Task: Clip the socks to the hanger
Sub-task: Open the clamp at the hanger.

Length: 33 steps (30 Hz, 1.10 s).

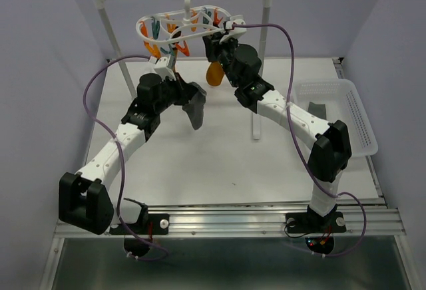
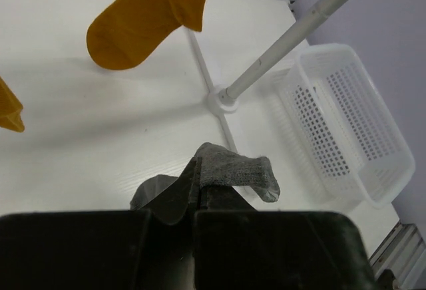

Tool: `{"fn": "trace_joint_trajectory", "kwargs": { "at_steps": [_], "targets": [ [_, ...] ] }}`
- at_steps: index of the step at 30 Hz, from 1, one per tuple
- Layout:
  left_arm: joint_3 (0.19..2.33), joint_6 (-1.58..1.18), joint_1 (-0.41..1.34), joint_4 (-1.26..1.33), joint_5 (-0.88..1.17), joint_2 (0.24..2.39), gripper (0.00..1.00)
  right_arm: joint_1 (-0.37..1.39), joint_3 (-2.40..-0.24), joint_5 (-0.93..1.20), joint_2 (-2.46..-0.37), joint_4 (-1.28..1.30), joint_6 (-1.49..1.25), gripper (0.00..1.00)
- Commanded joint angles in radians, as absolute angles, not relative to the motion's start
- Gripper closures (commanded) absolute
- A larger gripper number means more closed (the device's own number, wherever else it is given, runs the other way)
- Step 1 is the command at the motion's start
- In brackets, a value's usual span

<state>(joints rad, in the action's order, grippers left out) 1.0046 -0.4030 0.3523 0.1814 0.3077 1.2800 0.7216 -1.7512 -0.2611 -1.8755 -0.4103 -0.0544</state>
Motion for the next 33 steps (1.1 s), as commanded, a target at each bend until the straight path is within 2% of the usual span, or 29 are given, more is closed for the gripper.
{"fn": "trace_joint_trajectory", "kwargs": {
  "at_steps": [1, 7, 10, 18, 26, 33],
  "targets": [
    [1.123, -0.502, 0.356, 0.276, 0.273, 1.264, 1.00, 0.730, -1.735, -0.207, -1.818, -0.437, -0.072, 0.99],
    [1.232, -0.540, 0.356, 0.164, 0.274, 1.333, 1.00, 0.730, -1.704, -0.108, -1.809, -0.463, -0.045, 0.99],
    [1.253, -0.555, 0.356, 0.146, 0.322, 1.359, 1.00, 0.730, -1.697, -0.068, -1.810, -0.474, -0.040, 0.99],
    [1.267, -0.629, 0.356, 0.097, 0.294, 1.408, 1.00, 0.730, -1.677, -0.035, -1.810, -0.502, -0.023, 0.99],
    [1.187, -0.673, 0.356, 0.176, 0.338, 1.379, 1.00, 0.730, -1.666, -0.054, -1.805, -0.505, -0.038, 0.99],
    [1.025, -0.689, 0.356, 0.236, 0.333, 1.273, 1.00, 0.721, -1.674, -0.018, -1.816, -0.505, -0.043, 0.99]
  ]
}}
